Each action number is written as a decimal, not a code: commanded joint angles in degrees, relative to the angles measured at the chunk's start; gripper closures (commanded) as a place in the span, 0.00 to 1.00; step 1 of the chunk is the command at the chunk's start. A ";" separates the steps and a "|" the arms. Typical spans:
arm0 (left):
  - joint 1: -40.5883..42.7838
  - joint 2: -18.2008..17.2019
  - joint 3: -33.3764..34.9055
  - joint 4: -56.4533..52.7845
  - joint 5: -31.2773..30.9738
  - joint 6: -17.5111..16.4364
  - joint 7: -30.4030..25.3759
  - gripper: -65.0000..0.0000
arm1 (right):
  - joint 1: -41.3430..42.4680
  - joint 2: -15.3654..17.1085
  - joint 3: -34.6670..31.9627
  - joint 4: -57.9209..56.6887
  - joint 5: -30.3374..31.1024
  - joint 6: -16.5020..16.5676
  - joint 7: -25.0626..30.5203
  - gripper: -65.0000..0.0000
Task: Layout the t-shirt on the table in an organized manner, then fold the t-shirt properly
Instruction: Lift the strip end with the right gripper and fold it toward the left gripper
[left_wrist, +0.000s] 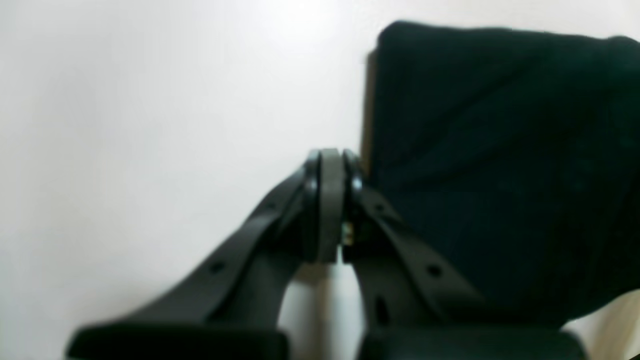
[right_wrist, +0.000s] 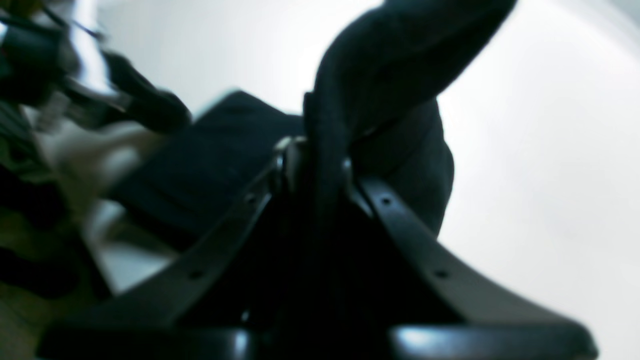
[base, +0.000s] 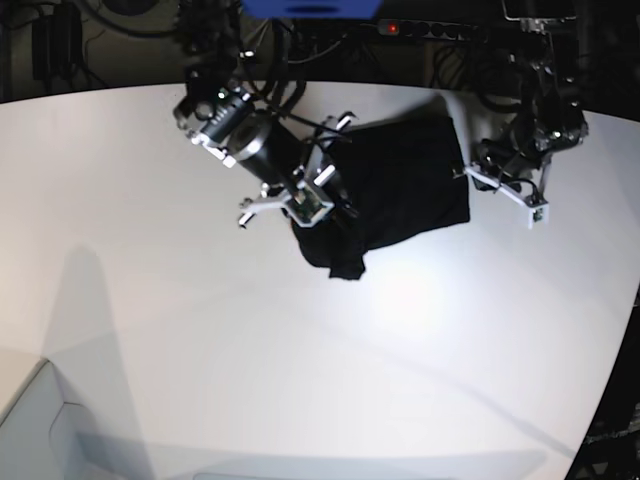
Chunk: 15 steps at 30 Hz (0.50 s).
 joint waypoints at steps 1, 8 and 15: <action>0.18 -0.27 0.05 0.03 0.83 0.33 1.42 1.00 | 1.52 -0.57 -0.33 -0.75 1.21 -0.52 1.72 1.00; 0.18 -0.27 0.05 0.56 0.83 0.42 1.42 1.00 | 8.12 -0.50 -5.87 -9.28 -6.53 -5.35 1.72 1.00; 0.36 -0.27 -0.04 0.03 0.83 0.42 1.42 1.00 | 9.35 -0.57 -14.31 -10.16 -14.79 -5.44 1.72 1.00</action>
